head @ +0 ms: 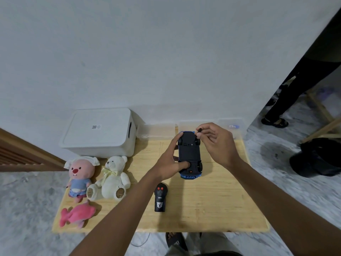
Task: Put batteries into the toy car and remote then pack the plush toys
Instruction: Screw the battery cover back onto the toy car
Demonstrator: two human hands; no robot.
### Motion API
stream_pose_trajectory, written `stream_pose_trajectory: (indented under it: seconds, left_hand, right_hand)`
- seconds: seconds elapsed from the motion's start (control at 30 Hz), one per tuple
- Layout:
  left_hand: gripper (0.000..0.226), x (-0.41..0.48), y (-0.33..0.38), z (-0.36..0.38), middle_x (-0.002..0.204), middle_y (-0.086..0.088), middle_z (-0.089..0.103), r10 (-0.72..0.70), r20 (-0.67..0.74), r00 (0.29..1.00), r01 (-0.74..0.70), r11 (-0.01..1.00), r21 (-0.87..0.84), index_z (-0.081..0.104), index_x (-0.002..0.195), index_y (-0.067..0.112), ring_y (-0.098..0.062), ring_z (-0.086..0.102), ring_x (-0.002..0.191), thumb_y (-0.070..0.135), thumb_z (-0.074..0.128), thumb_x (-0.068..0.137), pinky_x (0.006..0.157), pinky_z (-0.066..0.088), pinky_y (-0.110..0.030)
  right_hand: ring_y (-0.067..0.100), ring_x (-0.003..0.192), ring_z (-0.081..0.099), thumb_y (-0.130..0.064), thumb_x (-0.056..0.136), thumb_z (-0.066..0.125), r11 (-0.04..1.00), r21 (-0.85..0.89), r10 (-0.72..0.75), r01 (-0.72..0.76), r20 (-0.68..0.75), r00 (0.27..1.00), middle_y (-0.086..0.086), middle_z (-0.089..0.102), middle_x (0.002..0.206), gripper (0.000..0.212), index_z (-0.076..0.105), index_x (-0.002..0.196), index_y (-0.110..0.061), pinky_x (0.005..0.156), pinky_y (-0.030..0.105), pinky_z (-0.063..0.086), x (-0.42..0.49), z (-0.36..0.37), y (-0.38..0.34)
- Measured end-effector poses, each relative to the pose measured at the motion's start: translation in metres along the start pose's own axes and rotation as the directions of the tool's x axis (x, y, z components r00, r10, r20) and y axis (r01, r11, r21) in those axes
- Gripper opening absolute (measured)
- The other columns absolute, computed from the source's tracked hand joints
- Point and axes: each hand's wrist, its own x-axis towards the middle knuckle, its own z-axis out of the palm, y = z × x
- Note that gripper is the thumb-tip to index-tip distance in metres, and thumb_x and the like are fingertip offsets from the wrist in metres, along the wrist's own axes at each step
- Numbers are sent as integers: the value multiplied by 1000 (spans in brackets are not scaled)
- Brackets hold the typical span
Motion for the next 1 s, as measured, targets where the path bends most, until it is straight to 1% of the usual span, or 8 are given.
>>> stream_pose_trajectory:
  seconds: [0.13,0.23,0.33,0.47,0.67,0.8,0.9,1.0]
  left_hand:
    - [101,-1,-1,0,140,10,47,8,-3,1000,-8,1000,0,22,156,52,5,68,87,-1,72,86,74,59,-25]
    - [100,-1,-1,1,141,10,47,17,-4,1000,-17,1000,-3,22,156,50,7,67,89,-2,72,86,74,58,-24]
    - [101,-1,-1,1,141,9,46,12,-3,1000,-12,1000,-7,21,156,51,7,67,89,-1,72,86,75,58,-23]
    - [100,-2,-2,0,139,17,47,8,-4,1000,-8,1000,-7,22,156,51,3,63,100,0,73,86,77,57,-22]
    - [100,-2,-1,-1,138,18,46,5,3,1000,-5,1000,6,21,157,49,11,63,95,0,73,86,79,57,-24]
    - [100,-2,-1,0,138,16,47,4,3,1000,-4,1000,13,20,157,49,10,65,89,1,73,86,77,58,-25]
    - [100,-2,0,0,138,19,46,7,3,1000,-7,1000,5,21,157,49,9,65,91,1,73,87,80,59,-27]
    - [100,-2,0,0,139,17,47,6,0,1000,-6,1000,1,21,157,50,3,65,98,0,72,86,77,58,-24]
  right_hand:
    - [8,85,72,-6,92,70,1000,-10,5,-5,9,1000,-2,76,91,10,72,100,-12,81,21,58,-1,0,0]
    - [7,85,72,-5,92,70,1000,-19,0,0,14,1000,-3,76,91,11,72,100,-13,81,21,58,-2,0,-1]
    - [7,85,72,-6,92,70,1000,4,0,0,-3,1000,-4,75,91,11,72,100,-13,80,18,57,-3,0,-1]
    - [7,86,72,-7,93,70,1000,15,3,-3,-13,1000,-4,75,92,11,71,101,-13,80,17,56,-4,0,-2]
    - [9,84,73,-6,92,71,1000,8,-5,5,-27,1000,-5,75,91,12,71,101,-13,80,19,58,-5,0,0]
    - [10,84,73,-7,92,71,1000,2,-9,9,-20,1000,-3,75,92,12,71,101,-13,82,23,59,-6,-1,2]
    - [11,85,73,-6,92,71,1000,6,-8,8,-17,1000,-3,75,92,12,71,101,-14,82,23,59,-5,-1,2]
    - [11,85,73,-5,92,71,1000,16,-6,6,-18,1000,-3,75,92,13,71,100,-15,82,23,59,-4,-1,1]
